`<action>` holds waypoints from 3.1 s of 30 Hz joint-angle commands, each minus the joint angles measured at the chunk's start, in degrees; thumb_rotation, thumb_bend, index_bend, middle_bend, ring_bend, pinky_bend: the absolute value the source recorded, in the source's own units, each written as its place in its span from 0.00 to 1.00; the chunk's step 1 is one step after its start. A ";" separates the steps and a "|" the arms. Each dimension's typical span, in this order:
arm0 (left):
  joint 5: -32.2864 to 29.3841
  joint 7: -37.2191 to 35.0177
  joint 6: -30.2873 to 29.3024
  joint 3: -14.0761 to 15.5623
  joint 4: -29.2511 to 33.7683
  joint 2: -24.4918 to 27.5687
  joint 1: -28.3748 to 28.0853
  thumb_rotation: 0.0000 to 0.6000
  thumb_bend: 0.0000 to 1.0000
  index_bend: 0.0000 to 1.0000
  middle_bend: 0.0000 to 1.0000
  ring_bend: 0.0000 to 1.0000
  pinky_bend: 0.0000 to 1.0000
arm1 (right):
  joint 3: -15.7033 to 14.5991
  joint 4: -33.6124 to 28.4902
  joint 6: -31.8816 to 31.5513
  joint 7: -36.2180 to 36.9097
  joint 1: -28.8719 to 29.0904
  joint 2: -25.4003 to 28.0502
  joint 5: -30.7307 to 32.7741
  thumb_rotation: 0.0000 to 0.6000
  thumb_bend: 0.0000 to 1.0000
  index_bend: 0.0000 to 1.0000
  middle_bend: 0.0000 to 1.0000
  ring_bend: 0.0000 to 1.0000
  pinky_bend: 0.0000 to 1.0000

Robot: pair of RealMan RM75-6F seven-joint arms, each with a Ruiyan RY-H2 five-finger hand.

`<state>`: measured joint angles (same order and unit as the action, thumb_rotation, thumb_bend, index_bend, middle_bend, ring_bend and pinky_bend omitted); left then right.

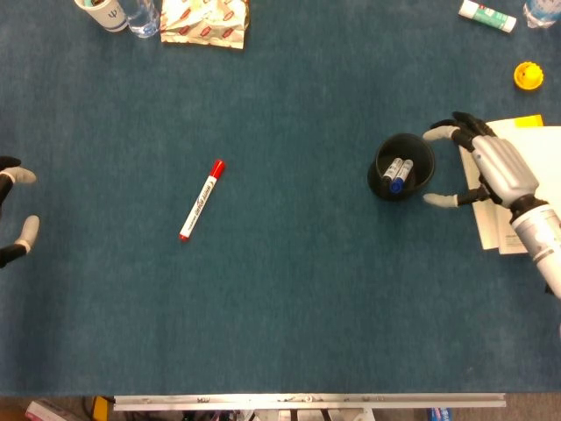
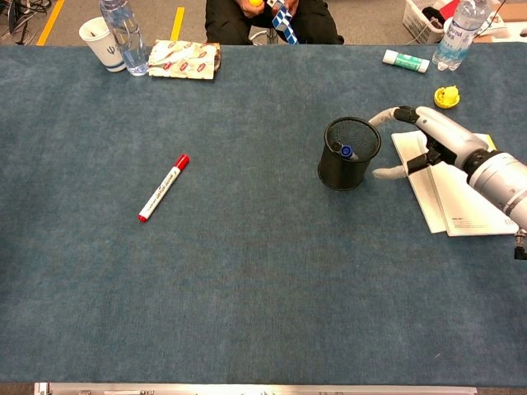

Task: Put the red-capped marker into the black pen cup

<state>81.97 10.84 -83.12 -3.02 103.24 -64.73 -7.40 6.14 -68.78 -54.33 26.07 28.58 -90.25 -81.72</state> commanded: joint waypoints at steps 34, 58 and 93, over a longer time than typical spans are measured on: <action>0.66 -0.01 -0.61 0.14 1.65 1.81 0.62 1.00 0.32 0.35 0.25 0.17 0.11 | -2.52 17.42 -2.59 15.14 5.05 -13.47 -5.48 1.00 0.01 0.29 0.27 0.14 0.13; 5.53 -3.78 10.30 0.67 -5.29 4.90 -6.97 1.00 0.32 0.36 0.26 0.17 0.11 | 2.51 -4.08 -4.21 19.00 6.88 1.24 -3.26 1.00 0.31 0.41 0.38 0.26 0.25; 38.19 -28.18 9.18 12.93 -49.23 -15.75 -30.12 1.00 0.32 0.41 0.23 0.17 0.11 | 1.76 -23.87 -3.78 24.34 3.40 23.20 -2.39 1.00 0.31 0.43 0.39 0.27 0.25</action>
<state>118.29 -14.88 -71.34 8.54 57.61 -77.98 -36.03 7.91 -92.64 -58.12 50.43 32.00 -67.05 -84.10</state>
